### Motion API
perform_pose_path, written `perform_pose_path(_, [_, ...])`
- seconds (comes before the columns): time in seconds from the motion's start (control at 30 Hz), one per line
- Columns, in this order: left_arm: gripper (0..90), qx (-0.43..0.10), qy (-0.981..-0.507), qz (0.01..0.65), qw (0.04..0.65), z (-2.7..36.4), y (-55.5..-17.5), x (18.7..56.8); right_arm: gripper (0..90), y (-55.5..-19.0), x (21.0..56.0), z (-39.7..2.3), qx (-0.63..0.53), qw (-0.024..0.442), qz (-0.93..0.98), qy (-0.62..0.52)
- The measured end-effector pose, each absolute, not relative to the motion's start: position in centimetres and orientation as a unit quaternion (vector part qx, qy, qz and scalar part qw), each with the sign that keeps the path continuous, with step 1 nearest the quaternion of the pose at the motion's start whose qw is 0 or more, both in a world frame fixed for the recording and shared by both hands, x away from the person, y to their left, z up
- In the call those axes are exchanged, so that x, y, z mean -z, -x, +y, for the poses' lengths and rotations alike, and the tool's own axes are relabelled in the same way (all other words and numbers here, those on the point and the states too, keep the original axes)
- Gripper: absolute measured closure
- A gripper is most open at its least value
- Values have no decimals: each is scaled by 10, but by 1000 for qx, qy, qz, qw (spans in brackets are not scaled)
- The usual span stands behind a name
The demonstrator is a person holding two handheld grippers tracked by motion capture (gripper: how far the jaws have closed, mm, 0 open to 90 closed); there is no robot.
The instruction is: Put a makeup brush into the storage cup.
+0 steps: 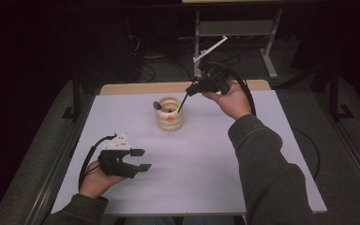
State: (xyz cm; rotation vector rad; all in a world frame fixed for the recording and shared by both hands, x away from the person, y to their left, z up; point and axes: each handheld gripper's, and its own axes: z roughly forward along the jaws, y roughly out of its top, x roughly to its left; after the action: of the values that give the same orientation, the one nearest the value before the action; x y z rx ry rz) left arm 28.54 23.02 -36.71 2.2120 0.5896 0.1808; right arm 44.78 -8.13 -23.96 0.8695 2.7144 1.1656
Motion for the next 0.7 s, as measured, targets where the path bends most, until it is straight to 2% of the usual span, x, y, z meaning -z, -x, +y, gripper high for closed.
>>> perform_pose_path(0.43, [387,-73,-878,233,411,231,-286,368,845,-464,226,-68,-379,40,874,-302])
perform_pose_path(0.7, [382,-72,-877,236,413,233,-285,366,845,-478,230,-55,-370,48,872,-315])
